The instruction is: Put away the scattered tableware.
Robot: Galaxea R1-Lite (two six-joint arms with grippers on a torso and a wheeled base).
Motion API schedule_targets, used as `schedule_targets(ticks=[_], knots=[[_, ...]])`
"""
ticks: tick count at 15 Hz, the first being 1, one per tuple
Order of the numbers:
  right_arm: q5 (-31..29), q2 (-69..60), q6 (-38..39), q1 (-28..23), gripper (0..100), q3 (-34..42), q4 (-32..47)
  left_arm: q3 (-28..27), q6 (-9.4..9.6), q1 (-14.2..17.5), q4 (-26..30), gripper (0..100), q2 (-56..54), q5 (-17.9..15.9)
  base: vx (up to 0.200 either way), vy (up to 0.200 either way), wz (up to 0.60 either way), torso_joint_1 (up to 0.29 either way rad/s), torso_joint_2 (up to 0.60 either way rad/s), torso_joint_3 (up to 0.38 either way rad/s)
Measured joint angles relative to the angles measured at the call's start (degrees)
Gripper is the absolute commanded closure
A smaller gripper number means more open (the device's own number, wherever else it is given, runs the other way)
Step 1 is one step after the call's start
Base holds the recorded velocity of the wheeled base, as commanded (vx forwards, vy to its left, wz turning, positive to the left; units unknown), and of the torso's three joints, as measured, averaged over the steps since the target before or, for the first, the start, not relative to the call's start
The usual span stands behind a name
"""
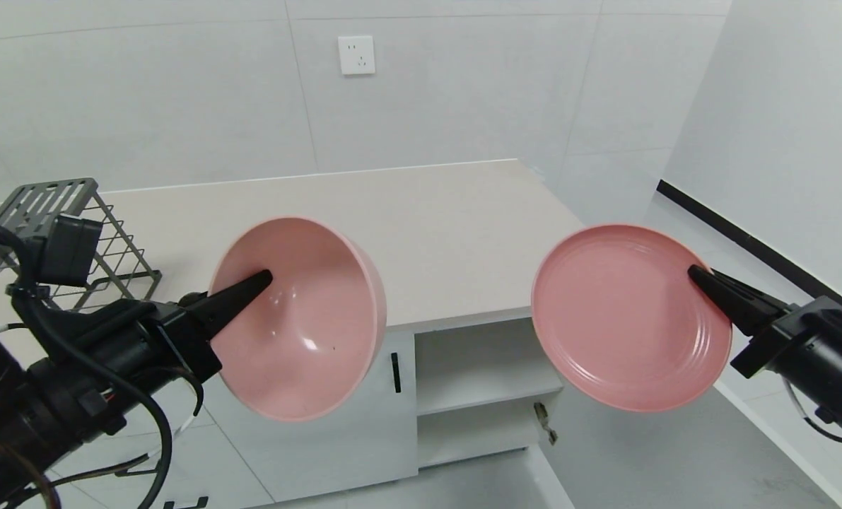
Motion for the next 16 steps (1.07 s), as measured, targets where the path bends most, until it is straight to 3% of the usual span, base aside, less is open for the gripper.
schedule_targets(ticks=[4,9,16], knots=[[-0.09,-0.44,0.00,-0.13,100,0.41,0.10,2.56,0.16,-0.85,-3.63,100,0.12,0.35,0.000,0.000,0.00,0.000,0.00,0.000],[-0.09,-0.52,0.00,-0.20,100,1.07,0.10,2.99,0.29,-1.05,-3.83,100,0.17,1.69,0.000,0.000,0.00,0.000,0.00,0.000],[-0.11,-0.33,0.02,0.00,100,1.43,0.07,3.04,0.29,-0.90,-3.80,100,0.23,1.80,0.000,0.000,0.00,-0.230,0.46,0.221]])
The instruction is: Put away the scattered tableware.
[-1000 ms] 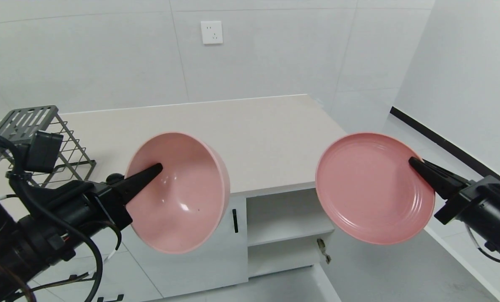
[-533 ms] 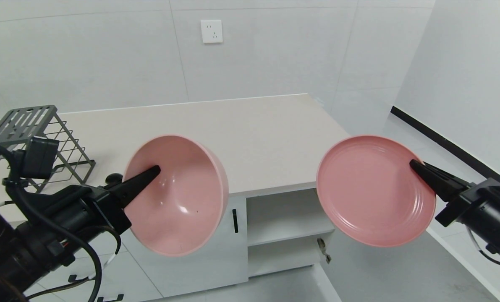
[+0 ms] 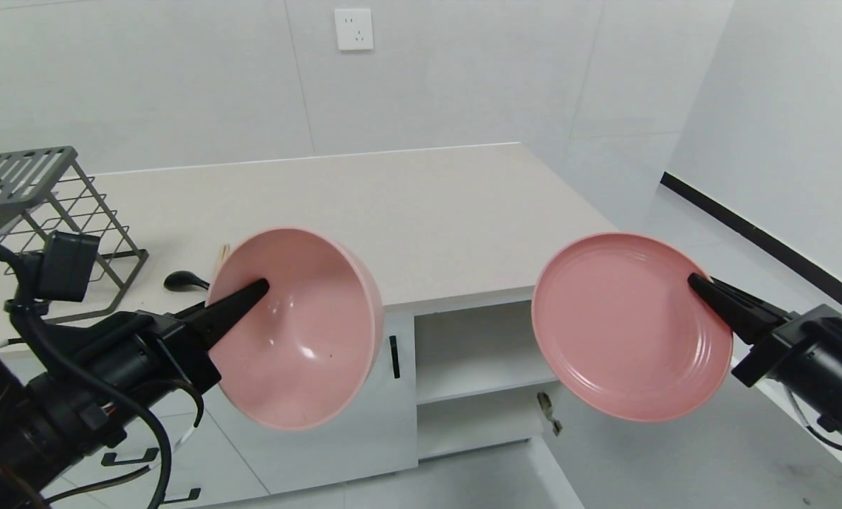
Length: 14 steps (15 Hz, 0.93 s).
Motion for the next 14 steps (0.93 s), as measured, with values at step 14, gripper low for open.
schedule_targets(ticks=[14], knots=[[0.02,-0.17,0.00,1.33,100,0.50,0.00,1.35,2.69,-0.43,0.30,100,0.05,-0.09,0.000,0.000,0.00,-0.204,0.39,0.186]])
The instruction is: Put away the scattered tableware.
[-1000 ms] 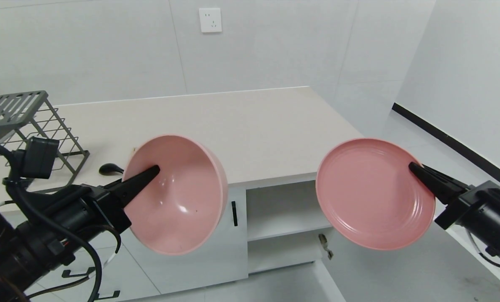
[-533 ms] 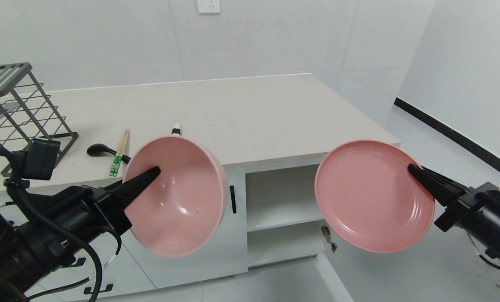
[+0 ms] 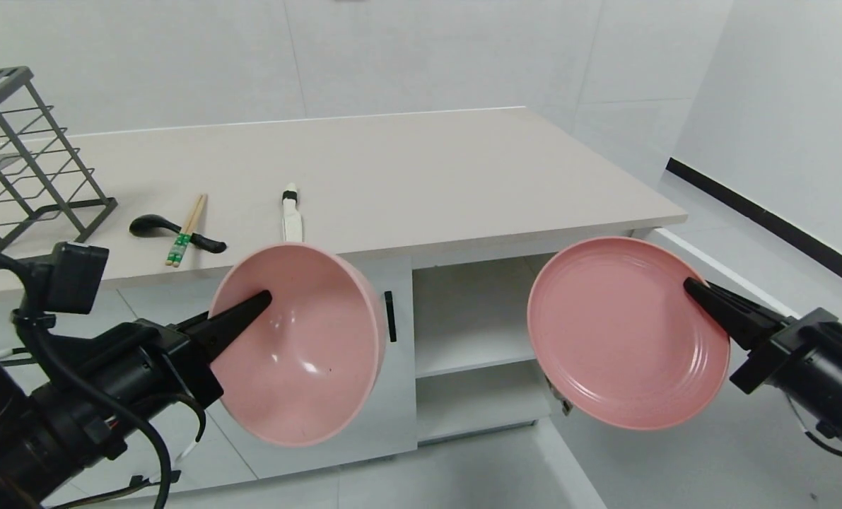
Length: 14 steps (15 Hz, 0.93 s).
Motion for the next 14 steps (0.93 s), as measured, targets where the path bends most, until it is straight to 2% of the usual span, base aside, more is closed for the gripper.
schedule_targets(ticks=[2,3,5,14], knots=[[0.00,0.00,0.00,0.07,100,0.06,0.04,1.49,5.22,-0.02,-0.02,100,0.63,0.04,0.000,0.000,0.00,-0.207,0.39,0.171],[-0.02,0.00,-0.02,0.05,100,0.09,0.04,2.07,6.21,-0.10,-0.16,100,1.11,0.06,0.000,0.000,0.00,-0.085,0.19,0.066],[-0.02,0.00,-0.02,0.05,100,0.00,-0.02,2.76,6.57,-0.22,-0.16,100,1.93,0.09,0.000,0.000,0.00,-0.068,0.15,0.073],[0.00,0.09,0.00,0.72,100,0.13,0.00,3.41,6.78,-0.27,-0.06,100,4.50,0.06,0.000,0.000,0.00,-0.194,0.28,0.118]])
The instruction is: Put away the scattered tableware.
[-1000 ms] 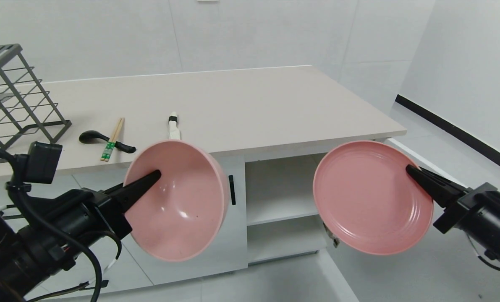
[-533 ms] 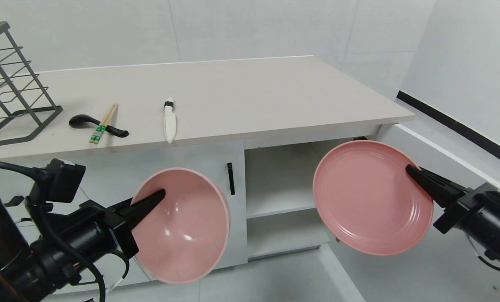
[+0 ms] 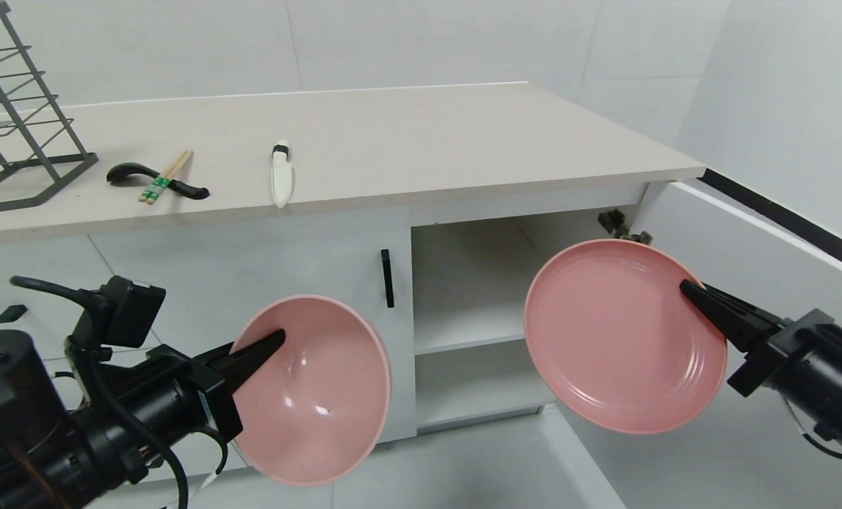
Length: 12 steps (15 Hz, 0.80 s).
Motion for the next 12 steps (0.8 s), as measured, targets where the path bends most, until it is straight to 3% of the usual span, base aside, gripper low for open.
schedule_targets(ticks=[3,8,9,11,12], knots=[[0.00,0.00,0.00,0.20,100,0.04,0.00,0.04,-0.05,0.00,0.04,100,0.20,-0.06,0.000,0.000,0.00,-0.173,0.29,0.116],[-0.02,0.02,-0.02,0.20,100,-0.02,0.02,0.00,0.11,-0.35,-0.07,100,0.49,0.00,0.000,0.000,0.00,-0.021,0.16,0.030],[-0.02,0.02,0.00,0.24,100,-0.05,0.02,0.00,0.33,-0.46,-0.05,100,0.55,0.22,0.000,-0.200,0.00,-0.002,0.03,0.041],[0.00,0.02,0.00,0.24,100,-0.07,-0.02,0.02,3.78,-0.61,-0.38,100,1.46,2.13,0.000,-0.200,0.00,-0.007,0.01,0.049],[0.04,0.02,-0.02,0.24,100,-0.11,-0.05,0.13,4.28,-0.61,-0.51,100,1.89,2.46,0.000,0.000,0.00,0.000,0.00,0.000]])
